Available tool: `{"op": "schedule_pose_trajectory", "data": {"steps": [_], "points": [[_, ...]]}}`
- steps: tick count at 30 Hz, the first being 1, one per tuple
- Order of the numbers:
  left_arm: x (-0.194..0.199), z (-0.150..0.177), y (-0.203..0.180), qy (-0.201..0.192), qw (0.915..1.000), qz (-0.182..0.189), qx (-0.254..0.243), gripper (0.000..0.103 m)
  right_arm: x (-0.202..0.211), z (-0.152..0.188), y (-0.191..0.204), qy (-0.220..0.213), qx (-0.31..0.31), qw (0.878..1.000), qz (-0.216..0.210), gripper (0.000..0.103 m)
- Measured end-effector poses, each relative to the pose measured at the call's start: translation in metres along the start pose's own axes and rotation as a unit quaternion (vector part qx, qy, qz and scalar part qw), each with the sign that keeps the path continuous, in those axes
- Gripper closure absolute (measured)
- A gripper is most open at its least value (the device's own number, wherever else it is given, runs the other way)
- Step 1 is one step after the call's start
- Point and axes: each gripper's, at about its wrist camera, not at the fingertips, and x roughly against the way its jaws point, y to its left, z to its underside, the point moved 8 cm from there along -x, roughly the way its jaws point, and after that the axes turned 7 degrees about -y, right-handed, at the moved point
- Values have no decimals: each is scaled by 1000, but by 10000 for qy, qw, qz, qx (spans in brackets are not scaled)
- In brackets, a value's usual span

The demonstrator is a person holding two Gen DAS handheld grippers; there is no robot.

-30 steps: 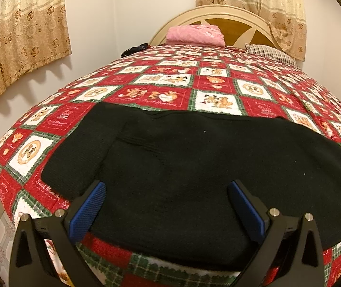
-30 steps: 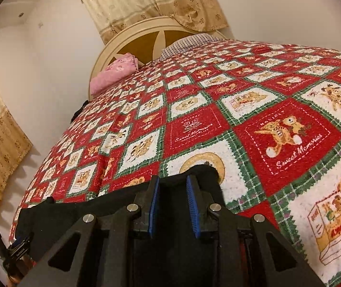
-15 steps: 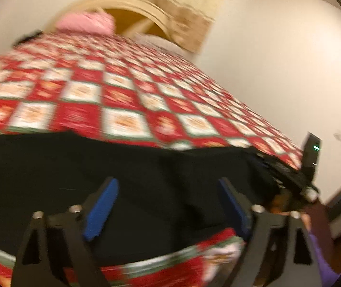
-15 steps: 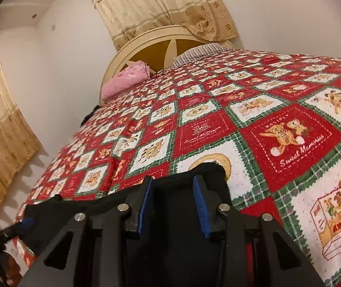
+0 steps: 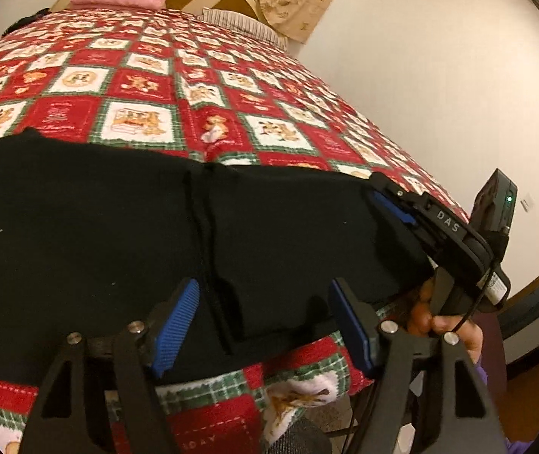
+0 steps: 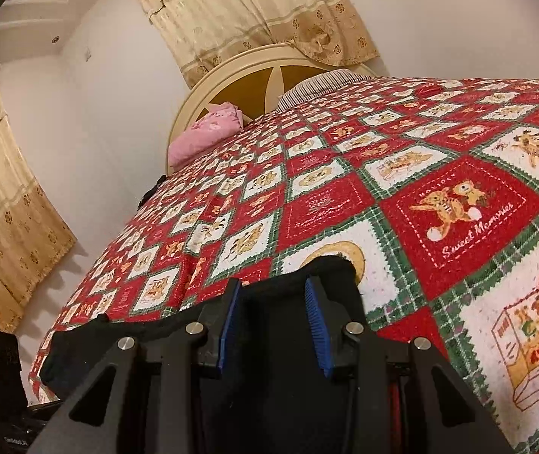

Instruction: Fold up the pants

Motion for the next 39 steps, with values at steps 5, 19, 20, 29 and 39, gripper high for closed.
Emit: {"op": "schedule_pose_trajectory", "data": {"steps": [5, 19, 20, 29, 39], "points": [[-6, 7, -2, 149, 9995, 93, 281, 29, 0, 0, 0, 0, -7, 10000, -2, 66], [-5, 1, 8, -20, 9974, 97, 711, 90, 5, -2, 5, -100, 215, 9996, 161, 66], [-3, -1, 6, -80, 9981, 45, 602, 90, 6, -2, 7, -121, 270, 9994, 200, 66], [32, -12, 1, -736, 9967, -315, -142, 91, 17, -4, 20, -260, 401, 9988, 138, 66], [11, 8, 19, -308, 9946, -871, -481, 83, 9, 3, 27, 25, 746, 9970, 215, 61]]}}
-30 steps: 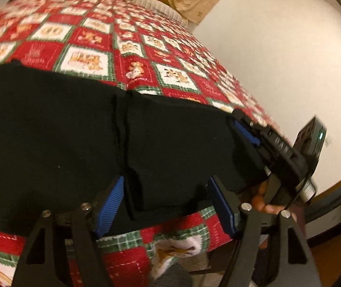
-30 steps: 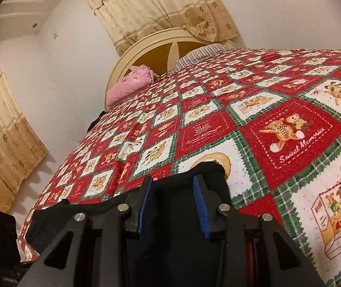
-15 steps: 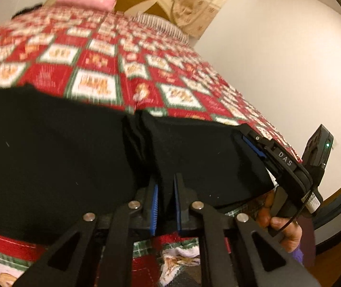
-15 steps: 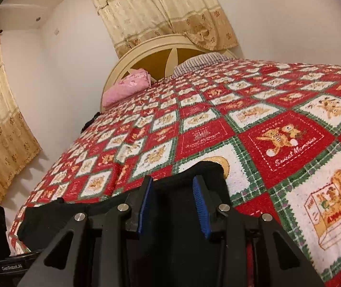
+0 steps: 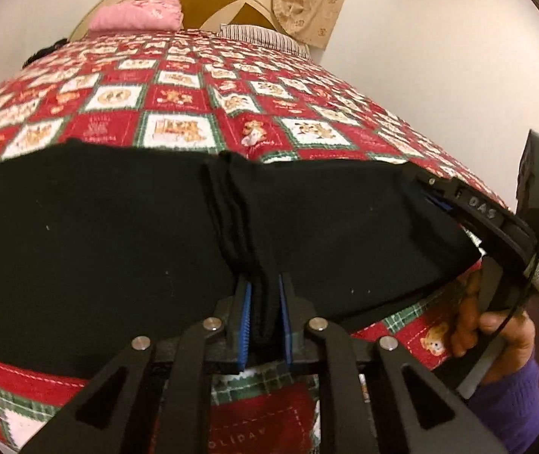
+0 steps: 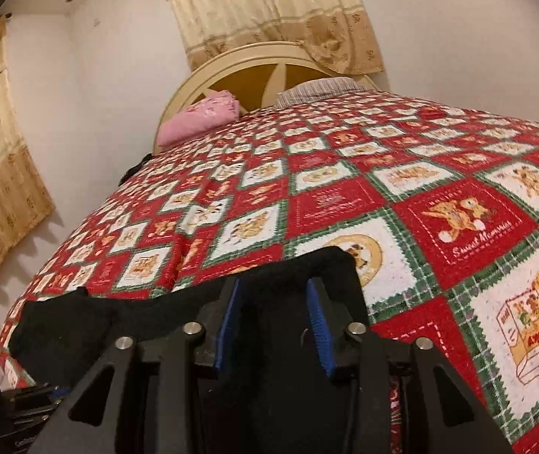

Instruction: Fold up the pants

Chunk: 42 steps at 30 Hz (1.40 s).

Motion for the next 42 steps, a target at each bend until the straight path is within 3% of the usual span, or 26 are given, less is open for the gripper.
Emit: {"op": "schedule_pose_trajectory", "data": {"steps": [2, 3, 7, 12, 15, 19, 22, 27, 29, 32, 33, 36, 39, 42], "points": [[7, -2, 3, -37, 9999, -125, -76, 78, 16, -14, -6, -379, -200, 9991, -52, 61], [13, -6, 6, -115, 9995, -263, -151, 69, 27, -23, -12, -560, -288, 9980, -31, 61], [48, -38, 13, -931, 9904, -785, -649, 43, 39, -30, -35, -313, -211, 9988, 317, 61], [41, -80, -12, -1433, 9826, -564, -1038, 43, 40, -17, -23, -99, 31, 9997, 200, 67], [12, -88, -24, -1264, 9866, -421, -938, 40, 42, -1, -1, 2, 377, 9993, 30, 67], [-31, -67, -7, -691, 9911, -909, -691, 40, 45, 37, 4, 247, 997, 9945, 184, 67], [-49, -44, 23, -151, 9922, -1218, -230, 36, 47, 46, -3, 100, 1201, 9922, 317, 67], [-46, -47, 19, -221, 9893, -1368, -454, 28, 47, 45, -1, 53, 1300, 9903, 487, 67], [-44, -47, 19, -233, 9913, -1252, -346, 27, 52, 41, 2, 66, 1329, 9898, 513, 67], [-35, -47, 18, -170, 9919, -1200, -384, 27, 67, 33, 13, -87, 1160, 9927, 312, 67], [-32, -48, 18, -205, 9908, -1259, -449, 26, 71, 32, 18, -151, 1171, 9927, 250, 67], [-17, -48, 26, -388, 9846, -1615, -554, 11, 64, 39, 28, -49, 1276, 9915, 242, 67], [-14, -42, 30, -418, 9803, -1796, -712, 10, 51, 57, 22, 211, 1155, 9921, 442, 67], [-15, -35, 32, -342, 9785, -1863, -816, 10, 51, 60, 25, 148, 1326, 9896, 528, 66]]}}
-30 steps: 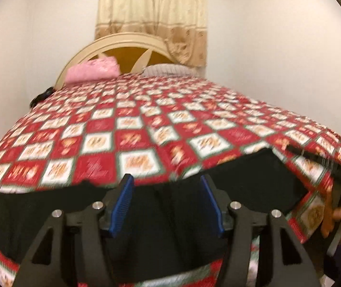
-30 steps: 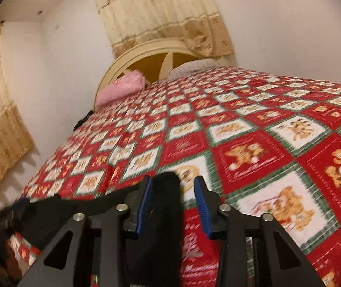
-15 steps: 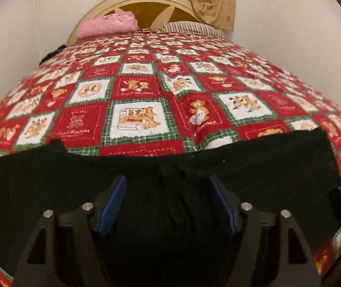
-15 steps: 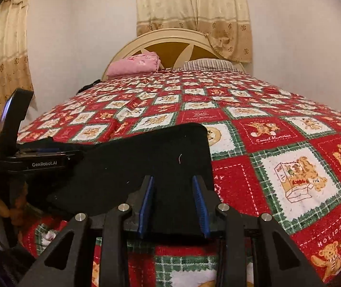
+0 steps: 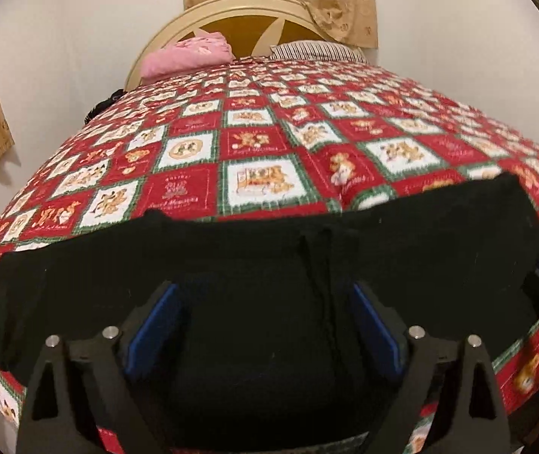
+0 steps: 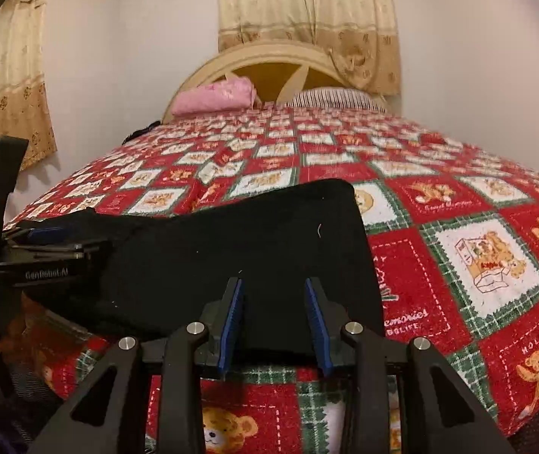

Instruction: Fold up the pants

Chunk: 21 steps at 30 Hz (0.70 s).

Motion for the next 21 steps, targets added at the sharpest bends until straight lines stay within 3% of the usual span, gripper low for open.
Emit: {"op": "schedule_pose_trajectory", "data": {"steps": [4, 8, 11, 14, 17, 21], "points": [[1, 4, 5, 81, 9999, 40, 93, 7, -1, -2, 5, 104, 21, 9999, -56, 55], [10, 7, 20, 123, 9998, -53, 167, 7, 3, -4, 7, 85, -18, 10000, 4, 54], [18, 14, 39, 137, 9994, -167, 259, 7, 12, -17, 16, -131, -439, 9983, -349, 54], [24, 23, 67, 189, 9978, -250, 585, 7, 16, -28, 44, -359, -224, 9975, -571, 54], [31, 32, 97, 252, 9952, -448, 833, 7, 11, -31, 74, -337, -133, 9957, -857, 54], [47, 36, 138, 47, 9902, -699, 1210, 7, -6, -28, 115, -182, -334, 9902, -1340, 54]]}}
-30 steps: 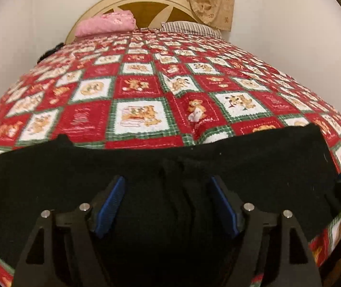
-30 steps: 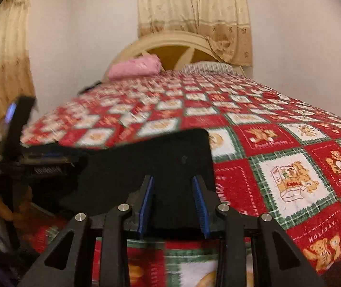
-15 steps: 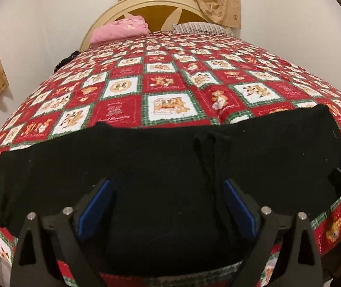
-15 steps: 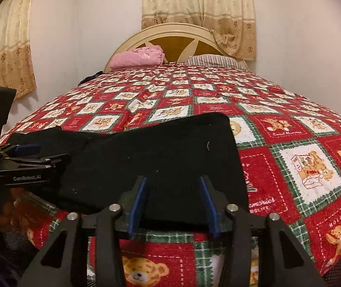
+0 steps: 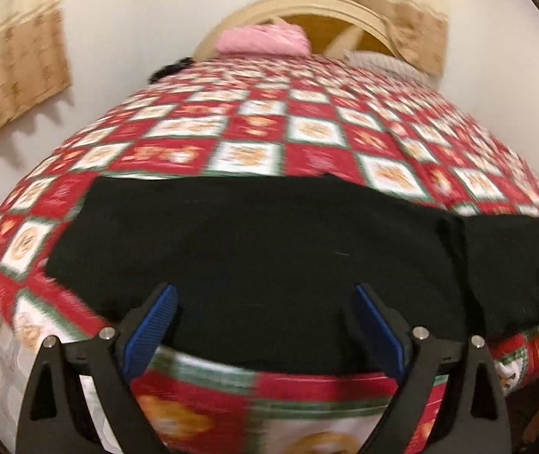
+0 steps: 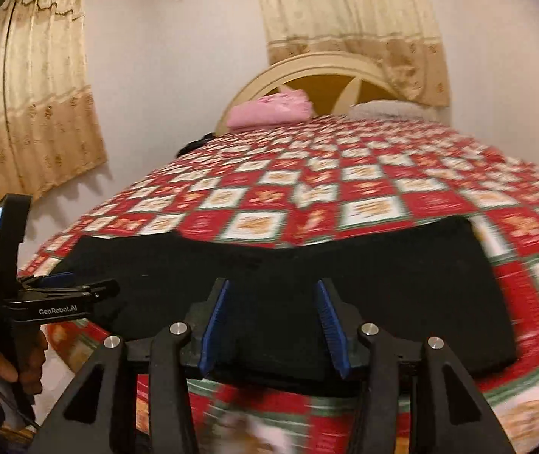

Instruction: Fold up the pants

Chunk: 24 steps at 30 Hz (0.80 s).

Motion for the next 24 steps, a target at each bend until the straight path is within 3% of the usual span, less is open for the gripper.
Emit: {"op": "schedule_pose_trajectory", "data": {"steps": [4, 7, 10, 13, 22, 24], "points": [[7, 1, 61, -65, 9971, -403, 645, 7, -22, 14, 33, 133, 80, 9994, -303, 54], [6, 6, 104, -31, 9899, -631, 1270, 7, -43, 41, 51, 580, 365, 9967, -431, 53], [-4, 15, 137, 170, 9776, -649, 1994, 7, -41, 50, 61, 327, 869, 9954, -251, 46], [-14, 21, 153, 212, 9616, -401, 2707, 7, -41, 53, 66, 269, 1088, 9936, -160, 43], [-28, 8, 161, -367, 9448, -126, 3253, 8, -40, 51, 61, 264, 816, 9959, -284, 42], [-33, 4, 156, -375, 9467, -14, 3198, 16, -41, 50, 62, 273, 817, 9959, -282, 42]]}}
